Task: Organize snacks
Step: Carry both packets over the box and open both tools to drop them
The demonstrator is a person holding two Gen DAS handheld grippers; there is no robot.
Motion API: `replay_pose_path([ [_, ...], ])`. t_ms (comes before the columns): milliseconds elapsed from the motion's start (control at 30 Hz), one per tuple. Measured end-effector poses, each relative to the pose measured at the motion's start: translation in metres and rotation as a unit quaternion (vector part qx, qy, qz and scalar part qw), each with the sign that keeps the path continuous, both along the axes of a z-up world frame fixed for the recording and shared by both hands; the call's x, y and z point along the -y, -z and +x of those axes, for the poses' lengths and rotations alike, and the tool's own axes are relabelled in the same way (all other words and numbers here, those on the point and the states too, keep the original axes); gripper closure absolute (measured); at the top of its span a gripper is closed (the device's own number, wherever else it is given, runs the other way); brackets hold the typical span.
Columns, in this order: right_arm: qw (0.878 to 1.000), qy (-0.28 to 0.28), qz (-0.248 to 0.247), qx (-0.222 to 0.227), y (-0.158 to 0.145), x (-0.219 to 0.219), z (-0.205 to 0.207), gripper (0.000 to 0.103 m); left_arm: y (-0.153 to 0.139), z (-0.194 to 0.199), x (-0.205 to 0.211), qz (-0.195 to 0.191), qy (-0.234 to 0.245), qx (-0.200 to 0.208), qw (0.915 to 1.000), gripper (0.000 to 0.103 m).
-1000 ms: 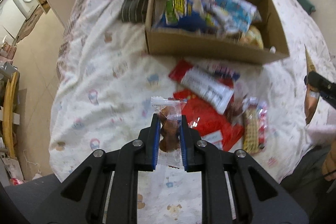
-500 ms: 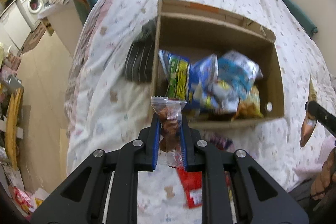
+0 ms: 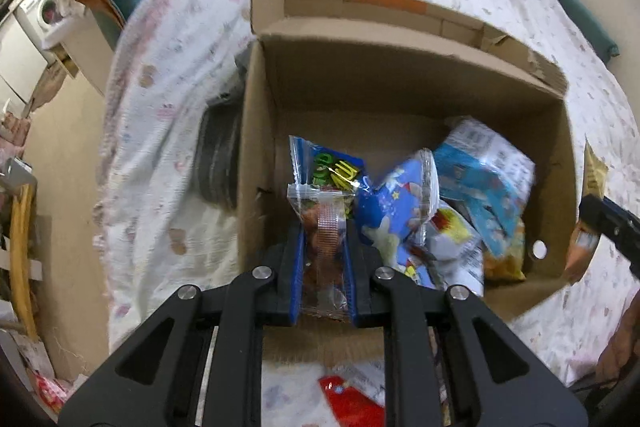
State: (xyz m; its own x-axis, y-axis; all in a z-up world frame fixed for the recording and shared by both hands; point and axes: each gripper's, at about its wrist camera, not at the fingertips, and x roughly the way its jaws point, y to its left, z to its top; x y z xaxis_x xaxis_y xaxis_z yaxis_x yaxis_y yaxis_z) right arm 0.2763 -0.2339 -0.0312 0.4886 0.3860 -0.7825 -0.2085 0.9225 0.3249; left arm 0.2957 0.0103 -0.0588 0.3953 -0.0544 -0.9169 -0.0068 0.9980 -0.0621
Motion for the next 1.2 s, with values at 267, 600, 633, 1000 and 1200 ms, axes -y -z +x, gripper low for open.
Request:
replay_pose_path([
  [267, 0.999, -0.021, -0.035, -0.002, 0.014, -0.022, 0.013, 0.066, 0.017, 0.02, 0.023, 0.01, 0.025, -0.002, 0.9996, 0.089],
  [600, 0.999, -0.041, -0.022, -0.004, 0.015, -0.023, 0.01, 0.066, -0.007, 0.014, 0.021, 0.008, 0.015, 0.017, 0.9997, 0.084],
  [633, 0.999, -0.046, -0.025, -0.001, 0.013, -0.025, 0.008, 0.066, -0.007, 0.013, 0.02, 0.007, 0.014, 0.015, 0.9998, 0.08],
  [1000, 0.989, -0.02, -0.142, 0.028, 0.009, -0.032, 0.007, 0.062, -0.011, 0.0, 0.016, -0.001, 0.011, 0.018, 0.9998, 0.039],
  [1200, 0.992, -0.01, -0.115, 0.046, -0.001, -0.023, 0.007, 0.054, -0.015, -0.003, 0.021, 0.011, 0.018, 0.027, 0.9994, 0.039],
])
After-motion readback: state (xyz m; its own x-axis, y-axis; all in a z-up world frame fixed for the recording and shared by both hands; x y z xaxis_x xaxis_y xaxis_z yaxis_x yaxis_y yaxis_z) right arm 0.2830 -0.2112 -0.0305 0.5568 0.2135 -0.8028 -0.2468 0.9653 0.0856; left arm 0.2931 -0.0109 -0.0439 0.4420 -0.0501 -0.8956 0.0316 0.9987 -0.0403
